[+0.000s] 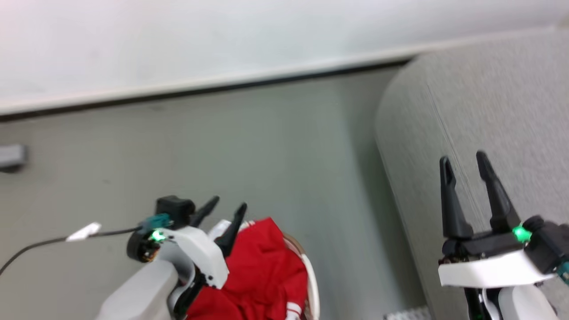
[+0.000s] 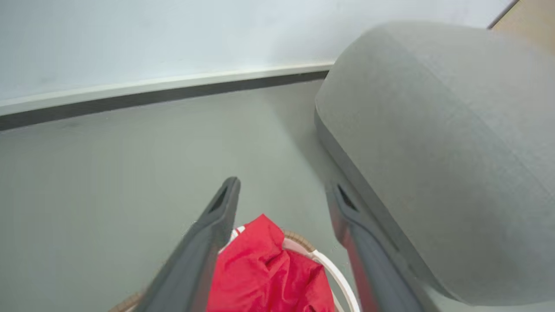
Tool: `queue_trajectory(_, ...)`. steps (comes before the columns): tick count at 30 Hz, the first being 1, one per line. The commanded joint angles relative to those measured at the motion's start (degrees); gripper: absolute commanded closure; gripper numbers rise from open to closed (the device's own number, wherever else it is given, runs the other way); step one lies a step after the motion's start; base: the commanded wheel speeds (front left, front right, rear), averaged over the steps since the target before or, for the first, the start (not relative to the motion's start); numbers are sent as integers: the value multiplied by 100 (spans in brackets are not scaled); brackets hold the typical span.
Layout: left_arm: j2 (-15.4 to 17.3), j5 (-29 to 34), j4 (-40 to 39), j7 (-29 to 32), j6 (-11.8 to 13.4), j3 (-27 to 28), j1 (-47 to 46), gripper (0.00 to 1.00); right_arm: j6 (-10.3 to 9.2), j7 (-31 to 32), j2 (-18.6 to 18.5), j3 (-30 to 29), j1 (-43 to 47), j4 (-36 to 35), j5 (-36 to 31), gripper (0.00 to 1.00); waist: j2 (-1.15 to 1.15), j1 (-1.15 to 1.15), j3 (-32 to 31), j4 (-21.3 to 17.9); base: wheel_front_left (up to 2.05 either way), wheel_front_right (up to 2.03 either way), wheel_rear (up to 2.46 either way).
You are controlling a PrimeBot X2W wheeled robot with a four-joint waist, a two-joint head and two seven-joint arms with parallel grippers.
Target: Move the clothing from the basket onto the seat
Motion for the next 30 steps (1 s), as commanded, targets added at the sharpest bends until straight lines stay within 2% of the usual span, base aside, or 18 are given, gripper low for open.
queue_trajectory(1,139,264,-481,-4,160,434,429,0,-12,5,-18,-22,157,62,-91,0,0,1,-483,422,0,0,0)
queue_trajectory(5,245,797,-1545,-5,490,1459,1186,0,-12,5,-18,-56,417,158,-132,0,0,1,-829,621,0,0,0)
queue_trajectory(13,317,1552,-3108,-6,864,2893,2557,0,-12,5,-16,-70,792,254,-207,0,0,1,-1238,847,0,0,0)
queue_trajectory(21,318,1932,-4112,-6,1095,3670,3530,0,-12,5,-16,-137,1120,277,-269,0,0,1,-1541,973,0,0,0)
queue_trajectory(30,53,2171,-4674,-6,1259,4210,4208,0,-12,5,-16,-191,1354,242,-43,0,0,1,-1647,983,0,0,0)
